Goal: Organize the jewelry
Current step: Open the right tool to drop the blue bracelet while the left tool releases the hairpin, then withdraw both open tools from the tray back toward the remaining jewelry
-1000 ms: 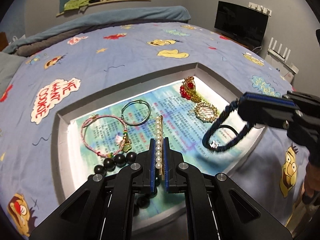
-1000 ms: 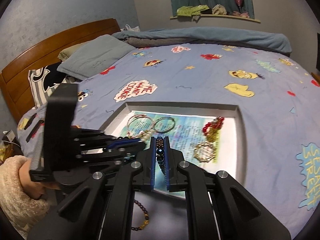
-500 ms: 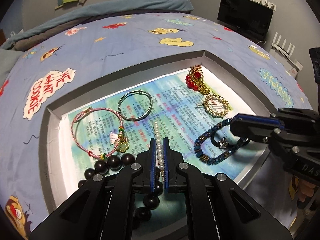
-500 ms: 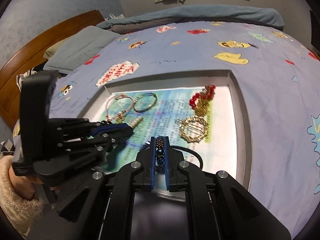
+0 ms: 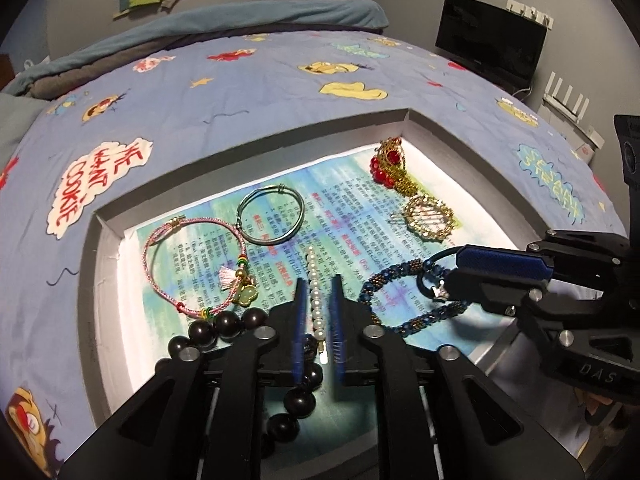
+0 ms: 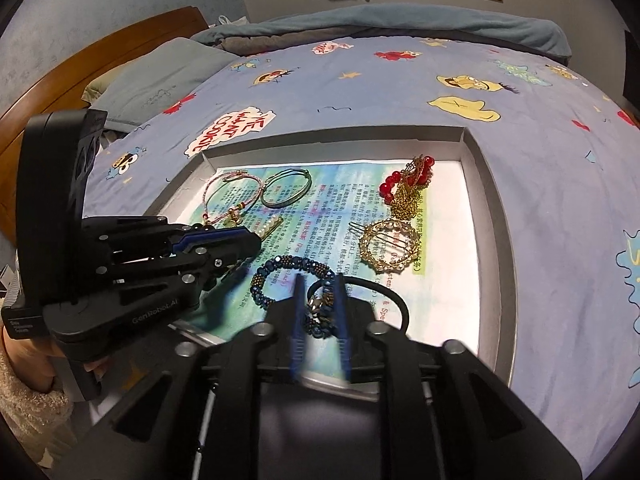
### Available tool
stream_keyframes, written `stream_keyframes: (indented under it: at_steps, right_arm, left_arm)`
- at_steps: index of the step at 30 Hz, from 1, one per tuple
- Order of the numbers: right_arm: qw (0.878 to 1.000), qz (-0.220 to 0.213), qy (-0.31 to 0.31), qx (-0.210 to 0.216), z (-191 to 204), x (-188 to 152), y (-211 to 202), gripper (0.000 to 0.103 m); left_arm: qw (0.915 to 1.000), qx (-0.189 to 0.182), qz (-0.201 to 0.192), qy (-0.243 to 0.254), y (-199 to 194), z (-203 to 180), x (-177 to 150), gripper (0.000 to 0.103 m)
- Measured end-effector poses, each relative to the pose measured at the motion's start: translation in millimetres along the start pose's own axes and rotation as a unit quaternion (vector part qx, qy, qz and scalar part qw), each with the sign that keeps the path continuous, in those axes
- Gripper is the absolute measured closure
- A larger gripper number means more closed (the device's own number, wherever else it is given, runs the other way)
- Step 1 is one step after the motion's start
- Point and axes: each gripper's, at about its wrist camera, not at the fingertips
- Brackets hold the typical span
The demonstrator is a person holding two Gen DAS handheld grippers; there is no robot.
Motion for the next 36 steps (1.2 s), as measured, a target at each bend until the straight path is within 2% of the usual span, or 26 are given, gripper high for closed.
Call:
stream_keyframes:
  at_steps: [1, 4, 6, 11, 16, 18, 20, 22, 25, 27, 32, 36]
  right_arm:
    - [1.0, -0.002, 0.001, -0.001, 0.2, -0.6, -1.8, 0.081]
    - [1.0, -0.006, 0.008, -0.005, -2.0, -2.1, -7.3, 0.08]
    - [1.0, -0.011, 0.012, -0.009, -4.3, -3.2, -12.5, 0.071]
    - [0.999, -0.021, 0.021, -0.015, -8.1, -5.6, -26.5, 0.07]
    - [0.999, -0.037, 0.019, -0.025, -5.9, -7.0, -43.4, 0.057]
    - [0.998, -0.045, 0.016, -0.03, -4.0, -7.9, -51.5, 0.048]
    - [0.998, -0.054, 0.015, -0.035, -2.9, -8.8, -59.8, 0.04]
    - [0.997, -0.062, 0.015, -0.039, -2.3, -10.1, -67.7, 0.029]
    - [0.996, -0.071, 0.013, -0.046, -0.3, -12.1, -76.9, 0.02]
    - [0.996, -0.074, 0.013, -0.05, 0.5, -13.7, -81.4, 0.014]
    - [0.995, -0.082, 0.01, -0.057, 2.3, -18.0, -93.6, 0.006]
    - [0.993, -0.089, 0.01, -0.071, 2.5, -20.4, -102.3, 0.006]
  left_arm:
    - [1.0, 0.0, -0.002, 0.001, -2.1, -0.7, -0.5, 0.08]
    - [0.9999, 0.004, -0.01, 0.004, -9.8, -3.3, -1.1, 0.079]
    - [0.9999, 0.005, -0.013, 0.003, -13.6, -3.9, -1.7, 0.079]
    - [0.9997, 0.011, -0.019, -0.004, -24.7, -2.7, -4.1, 0.076]
    - [0.9993, 0.016, -0.03, -0.014, -40.3, 1.0, -7.0, 0.071]
    - [0.999, 0.02, -0.036, -0.016, -48.7, 1.3, -8.7, 0.065]
    - [0.9986, 0.025, -0.044, -0.016, -58.1, 0.8, -11.1, 0.05]
    - [0.998, 0.033, -0.053, -0.015, -68.0, 0.7, -15.4, 0.042]
    - [0.9975, 0.04, -0.058, -0.011, -78.0, 0.2, -20.5, 0.039]
    - [0.9972, 0.043, -0.06, -0.013, -83.3, 0.3, -24.0, 0.033]
    - [0.9966, 0.05, -0.062, -0.02, -96.8, 5.4, -35.2, 0.024]
    - [0.9954, 0.059, -0.068, -0.033, -108.9, 10.2, -42.7, 0.013]
Point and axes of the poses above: each gripper's, at about its wrist camera, not at the fingertips, and y roughly the way its jaws point, z to its left, x to its top
